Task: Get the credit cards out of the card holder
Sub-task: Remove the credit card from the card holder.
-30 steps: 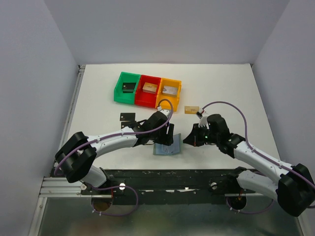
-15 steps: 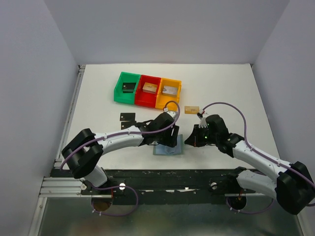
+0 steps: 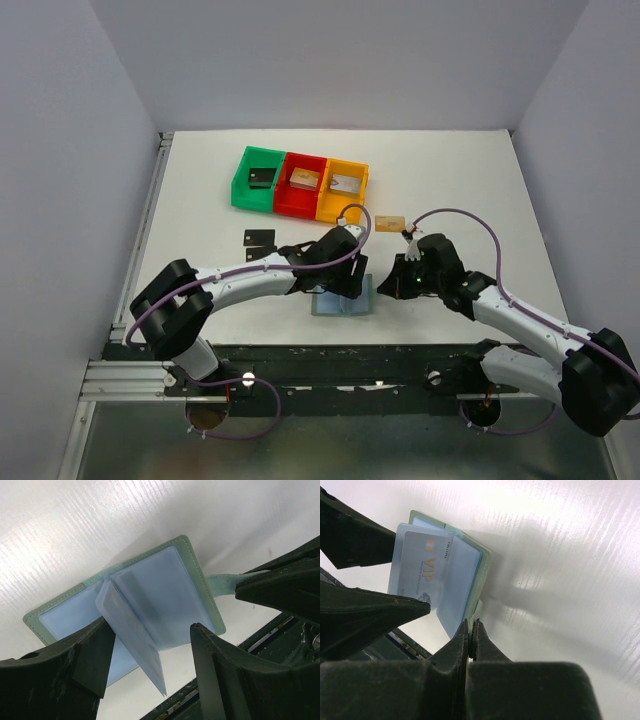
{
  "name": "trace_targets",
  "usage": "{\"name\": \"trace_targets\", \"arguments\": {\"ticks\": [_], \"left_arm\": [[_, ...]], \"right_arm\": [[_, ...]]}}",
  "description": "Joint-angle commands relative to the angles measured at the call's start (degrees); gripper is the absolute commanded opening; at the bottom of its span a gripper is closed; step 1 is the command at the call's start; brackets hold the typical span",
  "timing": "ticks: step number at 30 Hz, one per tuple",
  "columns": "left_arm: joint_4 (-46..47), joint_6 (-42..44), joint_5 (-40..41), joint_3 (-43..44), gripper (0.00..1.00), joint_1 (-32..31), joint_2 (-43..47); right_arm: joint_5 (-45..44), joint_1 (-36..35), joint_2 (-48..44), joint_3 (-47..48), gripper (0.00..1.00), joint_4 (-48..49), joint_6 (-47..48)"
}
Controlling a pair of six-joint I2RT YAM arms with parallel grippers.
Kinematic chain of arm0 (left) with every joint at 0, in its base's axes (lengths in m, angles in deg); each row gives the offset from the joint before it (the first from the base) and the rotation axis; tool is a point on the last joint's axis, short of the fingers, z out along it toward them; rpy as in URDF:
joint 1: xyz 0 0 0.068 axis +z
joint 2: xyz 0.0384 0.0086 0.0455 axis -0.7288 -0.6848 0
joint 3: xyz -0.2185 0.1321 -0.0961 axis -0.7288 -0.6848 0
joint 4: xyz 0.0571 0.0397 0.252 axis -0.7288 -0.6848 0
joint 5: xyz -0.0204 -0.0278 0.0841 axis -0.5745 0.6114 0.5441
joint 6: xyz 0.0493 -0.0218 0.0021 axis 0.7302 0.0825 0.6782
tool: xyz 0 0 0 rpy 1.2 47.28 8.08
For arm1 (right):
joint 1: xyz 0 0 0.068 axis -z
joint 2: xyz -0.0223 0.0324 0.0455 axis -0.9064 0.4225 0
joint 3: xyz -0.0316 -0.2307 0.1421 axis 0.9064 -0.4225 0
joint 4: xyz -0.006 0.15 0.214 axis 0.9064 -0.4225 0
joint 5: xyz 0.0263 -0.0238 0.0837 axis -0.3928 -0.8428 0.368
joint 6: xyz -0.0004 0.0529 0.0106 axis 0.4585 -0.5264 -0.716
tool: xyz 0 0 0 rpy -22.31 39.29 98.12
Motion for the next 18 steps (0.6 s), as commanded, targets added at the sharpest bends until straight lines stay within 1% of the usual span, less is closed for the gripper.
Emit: {"name": "trace_targets", "arguments": {"ticks": [1,12,14,18], "left_arm": [[-1.70,0.91,2.55,0.18,0.72,-0.37,0.65],[-5.03,-0.05,10.02,-3.16,0.65,-0.28,3.20],[-5.56,-0.32,11.08,-3.60,0.65,-0.28,3.38],[-5.65,-0.84,12.75,-5.18,0.65,-0.19,4.52]], "right_arm": [[-2.02,-0.38,0.38,-0.22,0.01,-1.45,-0.36],[-3.33,-0.29,0.64,0.31,0.01,-2.59,-0.19],[-3.60,-0.21,0.64,0.23,0.01,-2.77,-0.27],[-4.30,-0.29,0.55,0.23,0.04,-3.38,-0.36]]}}
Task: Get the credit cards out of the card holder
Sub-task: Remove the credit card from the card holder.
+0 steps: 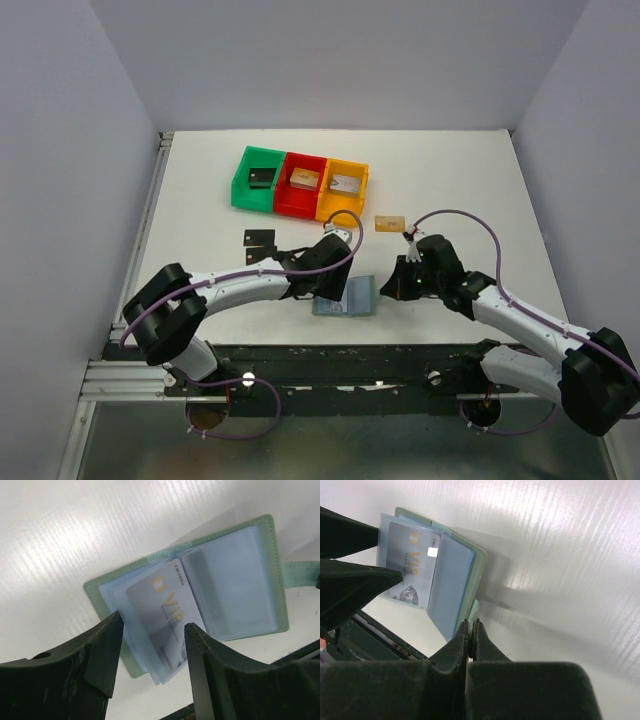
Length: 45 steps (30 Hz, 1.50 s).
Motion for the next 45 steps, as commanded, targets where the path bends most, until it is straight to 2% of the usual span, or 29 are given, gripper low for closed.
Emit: {"name": "trace_targets", "arguments": {"ticks": [1,4,6,9,11,14,19,21,22,24,27,29,37,45], "left_arm": [[-1.76,-1.00,4.23,-2.23,0.65,0.07,2.60],[-1.76,-1.35,4.67,-3.03,0.65,0.16,3.39],[-2.03,-1.61,5.10,-3.20,0.65,0.33,4.26],[-3.25,-1.88,6.51,-3.38,0.68,0.68,6.19],[-4.05,-1.97,7.30,-3.47,0.69,1.04,8.30],[-2.92,-1.18,6.87,-4.08,0.72,1.65,12.16],[14.19,1.29,-3.22,-11.10,0.73,3.14,18.32],[23.24,1.29,-7.79,-15.23,0.69,3.85,19.64],[26.50,0.68,-10.25,-16.64,0.64,4.11,19.82],[26.55,-0.12,-11.76,-16.74,0.48,4.73,18.60],[22.76,-0.91,-12.03,-15.68,0.23,5.60,15.70],[23.11,-1.78,-11.77,-16.65,0.17,5.87,14.38],[25.48,-4.69,-8.52,-20.96,0.05,6.49,12.54],[27.24,-5.39,-8.69,-22.01,0.05,6.40,10.25]], "right_arm": [[-2.46,-0.29,0.14,0.31,0.06,-1.63,-0.47],[-3.25,-0.29,0.05,0.92,0.18,-2.68,-0.47],[-4.04,-0.29,-0.39,1.71,0.35,-4.26,-0.21],[-6.24,-0.29,-2.32,3.73,0.50,-7.51,0.49],[-7.64,-0.29,-4.25,5.66,0.54,-10.32,1.46],[-8.18,-0.47,-7.50,7.60,0.55,-11.13,2.69],[-0.90,-2.05,-9.01,5.86,0.63,0.44,3.14],[3.31,-2.14,-7.17,4.62,0.64,5.90,0.16],[6.21,-2.05,-5.59,4.62,0.62,7.58,-0.99],[9.55,-2.05,-0.95,5.41,0.56,8.82,-2.93],[12.91,-2.40,4.69,4.19,0.52,15.03,-6.43],[13.97,-2.84,7.24,2.87,0.52,19.27,-8.20],[14.50,-4.16,16.30,4.35,0.52,21.22,-9.26],[13.79,-4.25,21.40,4.88,0.49,21.04,-9.09]]}}
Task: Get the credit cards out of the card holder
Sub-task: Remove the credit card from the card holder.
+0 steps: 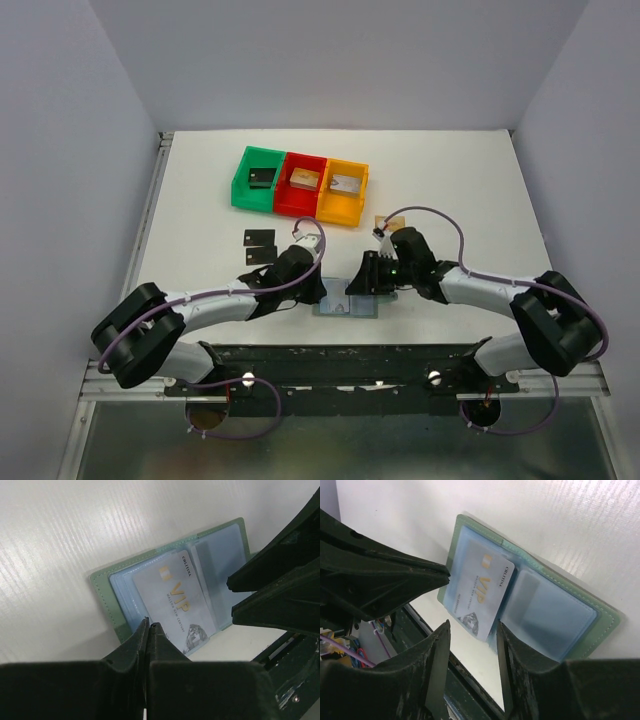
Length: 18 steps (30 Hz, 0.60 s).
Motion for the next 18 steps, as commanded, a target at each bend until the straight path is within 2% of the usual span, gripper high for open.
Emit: {"name": "trace_targets", "arguments": {"ticks": [1,18], "left_arm": [[2.56,-0.74,0.27,-0.61,0.04,0.19,-1.27],[2.30,-0.91,0.71,-2.46,0.01,0.19,-0.83]], "right_arm": [[0.66,-0.40,2.30,1.21,0.48,1.87,-0.28],[2.59,-0.58,9.51,2.71,0.43,4.77,-1.51]]}}
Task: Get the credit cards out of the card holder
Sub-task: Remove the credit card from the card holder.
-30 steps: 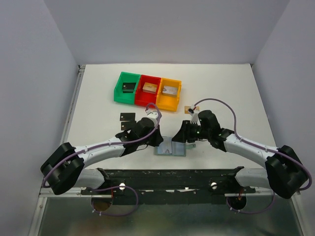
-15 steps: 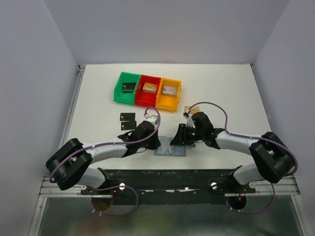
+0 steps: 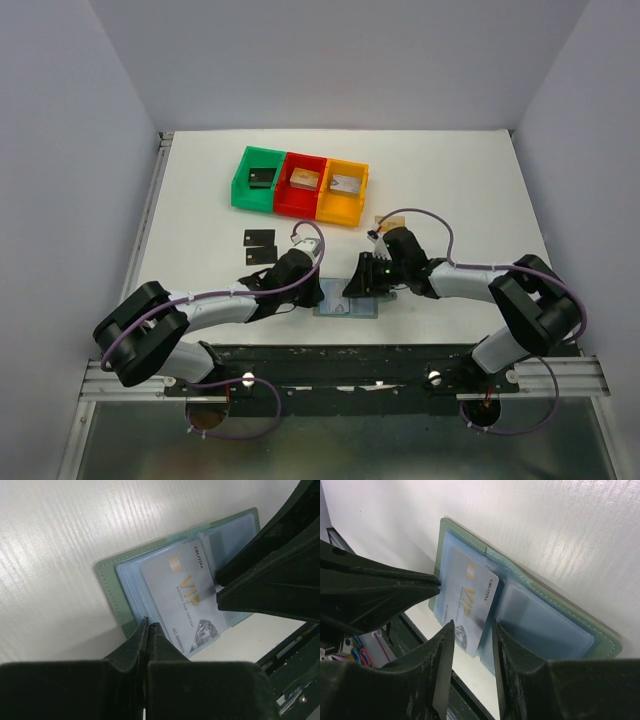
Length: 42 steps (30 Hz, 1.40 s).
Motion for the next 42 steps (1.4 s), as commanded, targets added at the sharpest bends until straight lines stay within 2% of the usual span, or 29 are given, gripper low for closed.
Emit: {"name": "trace_targets", "arguments": {"ticks": [1,11,21,31,36,42], "left_arm": [[0.84,-0.08,0.69,-0.62,0.01,0.19,0.26],[1.10,-0.52,0.69,-1.15,0.00,0.19,-0.53],[1.89,-1.31,0.60,-2.12,0.00,0.19,-1.50],[2.16,-1.84,2.44,-3.09,0.00,0.11,-1.15],[2.33,-1.93,2.53,-3.26,0.00,0.19,-1.41],[2.42,-2.19,2.71,-3.88,0.00,0.19,-1.24]], "right_arm": [[1.74,-0.56,1.84,0.89,0.43,3.07,-0.94],[2.44,-0.56,3.42,0.10,0.41,4.65,-1.91],[6.57,-0.56,4.91,-3.24,0.39,14.49,-5.86],[6.13,-0.56,5.97,-4.38,0.39,15.28,-6.48],[7.62,-0.47,6.85,-6.05,0.34,20.99,-8.67],[8.95,-0.56,7.90,-7.46,0.34,26.88,-11.05]]}}
